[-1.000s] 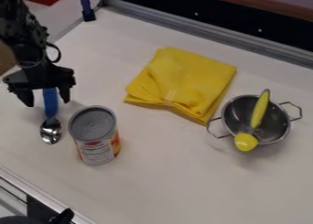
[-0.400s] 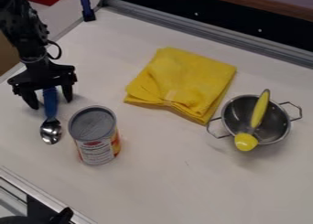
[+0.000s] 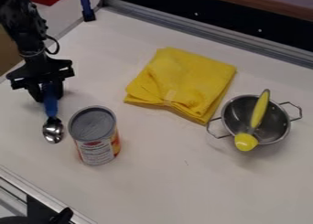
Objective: Turned the blue spoon upside down on the left side of the table
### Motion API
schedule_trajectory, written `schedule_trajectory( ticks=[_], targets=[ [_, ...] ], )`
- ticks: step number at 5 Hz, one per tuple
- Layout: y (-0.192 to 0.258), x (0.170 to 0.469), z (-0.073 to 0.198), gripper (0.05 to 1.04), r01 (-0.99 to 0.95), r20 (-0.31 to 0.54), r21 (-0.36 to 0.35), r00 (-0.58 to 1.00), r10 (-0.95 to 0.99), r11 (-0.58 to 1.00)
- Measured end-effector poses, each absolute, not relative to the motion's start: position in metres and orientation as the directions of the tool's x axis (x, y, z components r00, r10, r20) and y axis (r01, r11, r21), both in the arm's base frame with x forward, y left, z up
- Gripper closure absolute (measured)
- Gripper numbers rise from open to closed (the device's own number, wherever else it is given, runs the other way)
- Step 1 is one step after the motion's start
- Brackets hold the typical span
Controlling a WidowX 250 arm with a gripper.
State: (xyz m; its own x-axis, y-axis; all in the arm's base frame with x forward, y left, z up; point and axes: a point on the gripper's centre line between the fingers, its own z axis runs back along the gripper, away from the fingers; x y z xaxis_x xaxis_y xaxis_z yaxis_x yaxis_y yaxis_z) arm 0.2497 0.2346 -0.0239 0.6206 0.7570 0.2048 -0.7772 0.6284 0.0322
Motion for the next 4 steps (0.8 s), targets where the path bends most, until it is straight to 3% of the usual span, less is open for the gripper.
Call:
schedule_trajectory(
  ticks=[1, 2, 4],
  targets=[
    [0.233, 0.247, -0.025, 0.677, -0.764, 0.237, 0.027, 0.632, 0.738, 0.645],
    [0.232, 0.246, -0.019, 0.677, -0.742, 0.198, 0.039, 0.662, 0.723, 0.669],
    [0.266, 0.273, 0.023, 0.677, -0.678, 0.227, 0.088, 0.727, 0.648, 0.730]
  ],
)
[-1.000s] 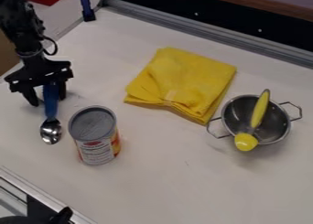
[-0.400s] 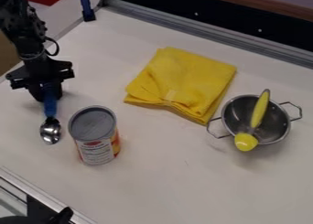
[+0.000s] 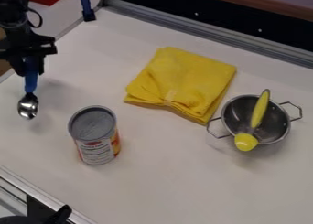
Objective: Turned the blue spoon upside down on the left side of the table
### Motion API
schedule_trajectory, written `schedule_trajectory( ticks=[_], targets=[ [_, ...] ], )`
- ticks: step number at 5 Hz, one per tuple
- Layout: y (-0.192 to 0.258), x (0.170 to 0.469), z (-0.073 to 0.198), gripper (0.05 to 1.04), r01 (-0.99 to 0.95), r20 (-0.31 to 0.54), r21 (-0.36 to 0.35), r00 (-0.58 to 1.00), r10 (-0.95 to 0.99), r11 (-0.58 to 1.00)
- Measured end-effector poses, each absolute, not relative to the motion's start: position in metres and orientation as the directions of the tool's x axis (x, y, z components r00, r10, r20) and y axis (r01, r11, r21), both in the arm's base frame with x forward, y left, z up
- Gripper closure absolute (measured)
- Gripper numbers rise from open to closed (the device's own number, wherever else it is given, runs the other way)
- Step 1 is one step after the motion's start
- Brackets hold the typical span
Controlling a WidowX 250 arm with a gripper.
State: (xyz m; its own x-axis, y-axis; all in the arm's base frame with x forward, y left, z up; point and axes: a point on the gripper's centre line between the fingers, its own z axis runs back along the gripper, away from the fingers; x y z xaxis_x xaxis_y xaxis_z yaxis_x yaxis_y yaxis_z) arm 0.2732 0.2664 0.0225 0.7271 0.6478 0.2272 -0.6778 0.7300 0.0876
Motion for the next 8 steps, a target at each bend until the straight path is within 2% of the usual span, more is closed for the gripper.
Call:
schedule_trajectory(
  ticks=[1, 2, 4, 5, 6, 7, 8],
  targets=[
    [0.274, 0.285, 0.025, 0.677, -0.711, 0.214, 0.072, 0.696, 0.686, 0.699],
    [0.270, 0.291, 0.026, 0.677, -0.854, 0.240, 0.035, 0.512, 0.825, 0.520],
    [0.251, 0.271, 0.001, 0.677, -0.998, 0.283, -0.038, 0.028, 0.959, 0.041],
    [0.247, 0.271, 0.007, 0.677, -0.969, 0.211, -0.137, -0.230, 0.950, -0.205],
    [0.245, 0.272, 0.013, 0.677, -0.877, 0.081, -0.153, -0.470, 0.879, -0.455],
    [0.256, 0.271, 0.034, 0.677, -0.735, 0.102, -0.105, -0.678, 0.728, -0.670],
    [0.252, 0.256, 0.025, 0.677, -0.548, 0.142, -0.069, -0.833, 0.535, -0.834]
  ],
)
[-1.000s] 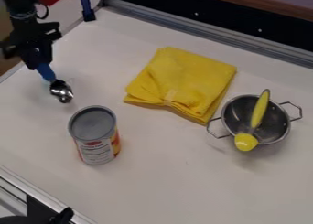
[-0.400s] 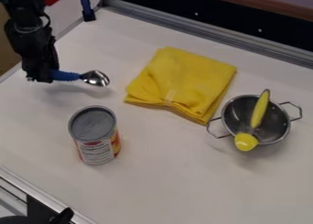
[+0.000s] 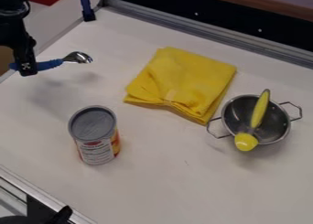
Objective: Turned the blue spoon upside down on the left side of the table
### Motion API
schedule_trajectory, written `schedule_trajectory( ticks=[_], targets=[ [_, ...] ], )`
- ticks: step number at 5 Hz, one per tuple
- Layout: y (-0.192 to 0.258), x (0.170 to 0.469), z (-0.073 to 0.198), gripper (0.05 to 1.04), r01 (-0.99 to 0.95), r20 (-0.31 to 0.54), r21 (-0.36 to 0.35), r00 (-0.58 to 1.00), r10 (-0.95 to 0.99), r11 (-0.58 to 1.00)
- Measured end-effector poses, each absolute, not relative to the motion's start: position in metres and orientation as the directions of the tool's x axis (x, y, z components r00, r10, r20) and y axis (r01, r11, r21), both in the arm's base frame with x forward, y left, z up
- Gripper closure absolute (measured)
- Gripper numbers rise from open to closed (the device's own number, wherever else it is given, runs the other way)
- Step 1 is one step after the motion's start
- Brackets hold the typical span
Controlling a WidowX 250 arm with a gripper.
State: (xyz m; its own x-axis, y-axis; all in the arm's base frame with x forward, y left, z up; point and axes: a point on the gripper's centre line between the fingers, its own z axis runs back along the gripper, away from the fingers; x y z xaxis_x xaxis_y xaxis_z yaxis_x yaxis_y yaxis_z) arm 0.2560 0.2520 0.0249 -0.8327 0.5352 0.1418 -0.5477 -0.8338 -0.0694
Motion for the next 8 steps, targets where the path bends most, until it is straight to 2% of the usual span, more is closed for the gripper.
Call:
schedule_trajectory(
  ticks=[1, 2, 3, 4, 5, 6, 7, 8],
  targets=[
    [0.235, 0.231, 0.007, 0.677, -0.332, 0.221, -0.048, -0.923, 0.314, -0.942],
    [0.223, 0.229, 0.002, 0.677, -0.107, 0.202, -0.048, -0.975, 0.096, -0.993],
    [0.207, 0.220, -0.013, 0.611, -0.056, 0.209, -0.040, -0.977, 0.047, -0.998],
    [0.206, 0.222, -0.012, 0.322, -0.122, 0.226, -0.050, -0.968, 0.108, -0.991],
    [0.207, 0.225, -0.002, 0.095, -0.172, 0.176, -0.033, -0.971, 0.163, -0.985],
    [0.212, 0.226, 0.013, 0.084, -0.228, 0.144, -0.049, -0.965, 0.219, -0.972],
    [0.215, 0.229, 0.031, 0.084, -0.278, 0.149, -0.056, -0.952, 0.267, -0.959],
    [0.230, 0.253, 0.051, 0.084, -0.482, 0.192, -0.152, -0.871, 0.453, -0.863]
  ],
)
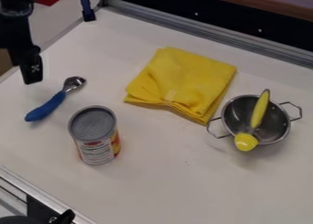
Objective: Turned the blue spoon upside down on the left side of the table
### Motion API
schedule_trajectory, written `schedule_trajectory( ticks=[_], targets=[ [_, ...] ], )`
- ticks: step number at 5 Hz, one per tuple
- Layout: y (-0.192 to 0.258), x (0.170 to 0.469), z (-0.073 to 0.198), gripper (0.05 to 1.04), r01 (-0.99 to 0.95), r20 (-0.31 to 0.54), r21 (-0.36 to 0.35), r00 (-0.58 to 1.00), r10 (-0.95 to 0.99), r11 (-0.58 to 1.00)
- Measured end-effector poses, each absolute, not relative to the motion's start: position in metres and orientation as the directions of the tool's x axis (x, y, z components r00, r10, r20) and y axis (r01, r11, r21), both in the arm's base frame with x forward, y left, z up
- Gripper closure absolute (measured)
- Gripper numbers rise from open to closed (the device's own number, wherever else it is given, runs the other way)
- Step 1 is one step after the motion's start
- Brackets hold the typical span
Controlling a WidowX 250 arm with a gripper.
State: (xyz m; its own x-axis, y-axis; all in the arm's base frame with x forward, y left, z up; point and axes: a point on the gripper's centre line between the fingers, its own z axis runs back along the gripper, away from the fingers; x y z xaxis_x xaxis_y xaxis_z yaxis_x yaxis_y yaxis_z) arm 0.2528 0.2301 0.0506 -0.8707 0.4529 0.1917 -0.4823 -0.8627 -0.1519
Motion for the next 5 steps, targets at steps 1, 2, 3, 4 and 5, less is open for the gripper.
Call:
schedule_trajectory(
  ticks=[1, 2, 3, 4, 5],
  targets=[
    [0.241, 0.280, 0.051, 0.084, -0.692, 0.151, -0.172, -0.722, 0.676, -0.701],
    [0.248, 0.302, 0.060, 0.084, -0.829, 0.163, -0.207, -0.553, 0.817, -0.519],
    [0.223, 0.324, 0.056, 0.084, -0.931, 0.198, -0.209, -0.339, 0.919, -0.298],
    [0.172, 0.341, 0.056, 0.084, -0.993, 0.202, -0.109, -0.068, 0.977, -0.047],
    [0.121, 0.341, 0.055, 0.084, -0.977, 0.248, -0.032, 0.197, 0.949, 0.211]
  ],
)
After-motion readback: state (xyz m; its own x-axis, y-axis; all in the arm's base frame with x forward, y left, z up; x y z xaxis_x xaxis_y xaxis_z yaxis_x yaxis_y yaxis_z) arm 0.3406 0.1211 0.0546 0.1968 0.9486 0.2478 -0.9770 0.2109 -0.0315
